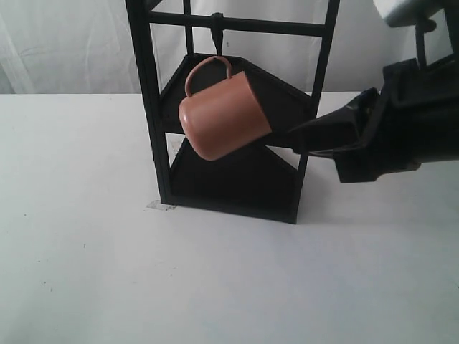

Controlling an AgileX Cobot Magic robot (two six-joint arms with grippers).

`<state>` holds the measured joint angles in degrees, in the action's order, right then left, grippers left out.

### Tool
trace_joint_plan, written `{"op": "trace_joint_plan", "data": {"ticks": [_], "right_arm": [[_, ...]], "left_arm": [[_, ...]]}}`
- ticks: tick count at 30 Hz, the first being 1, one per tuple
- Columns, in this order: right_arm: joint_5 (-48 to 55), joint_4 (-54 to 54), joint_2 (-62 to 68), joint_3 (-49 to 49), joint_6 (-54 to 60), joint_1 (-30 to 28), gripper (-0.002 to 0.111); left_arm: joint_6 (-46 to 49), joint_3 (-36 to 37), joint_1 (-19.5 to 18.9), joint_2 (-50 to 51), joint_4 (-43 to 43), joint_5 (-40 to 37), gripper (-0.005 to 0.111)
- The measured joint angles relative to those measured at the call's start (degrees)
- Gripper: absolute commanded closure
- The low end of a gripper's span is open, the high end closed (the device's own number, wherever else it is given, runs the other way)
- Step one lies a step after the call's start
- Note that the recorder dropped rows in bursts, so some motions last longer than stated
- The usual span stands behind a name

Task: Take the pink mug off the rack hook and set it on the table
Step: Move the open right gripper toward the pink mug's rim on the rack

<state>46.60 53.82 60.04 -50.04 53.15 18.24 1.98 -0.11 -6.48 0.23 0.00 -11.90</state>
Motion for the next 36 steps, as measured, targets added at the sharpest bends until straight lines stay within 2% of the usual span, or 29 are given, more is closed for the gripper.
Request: {"op": "trace_joint_plan", "data": {"ticks": [2,8,12,15,17,20,23,32,36], "right_arm": [[-1.2,0.0,0.0,0.0,2.5,0.0,0.095],[-0.6,0.0,0.1,0.0,4.8,0.0,0.059],[-4.9,0.0,0.1,0.0,4.5,0.0,0.059],[-7.2,0.2,2.5,-0.1,-4.2,0.0,0.059],[-1.3,0.4,6.3,-1.4,-9.8,0.0,0.059],[9.1,0.5,12.0,-5.2,-12.1,0.0,0.059],[10.8,0.5,13.8,-7.4,-9.9,0.0,0.059],[6.2,0.5,13.2,-8.0,5.0,0.0,0.059],[3.3,0.5,13.2,-8.0,7.3,0.0,0.059]], "left_arm": [[0.0,0.0,0.0,0.0,0.0,0.0,0.107],[0.0,0.0,0.0,0.0,0.0,0.0,0.107],[0.0,0.0,0.0,0.0,0.0,0.0,0.107],[0.0,0.0,0.0,0.0,0.0,0.0,0.107],[0.0,0.0,0.0,0.0,0.0,0.0,0.107],[0.0,0.0,0.0,0.0,0.0,0.0,0.107],[0.0,0.0,0.0,0.0,0.0,0.0,0.107],[0.0,0.0,0.0,0.0,0.0,0.0,0.107],[0.0,0.0,0.0,0.0,0.0,0.0,0.107]]}}
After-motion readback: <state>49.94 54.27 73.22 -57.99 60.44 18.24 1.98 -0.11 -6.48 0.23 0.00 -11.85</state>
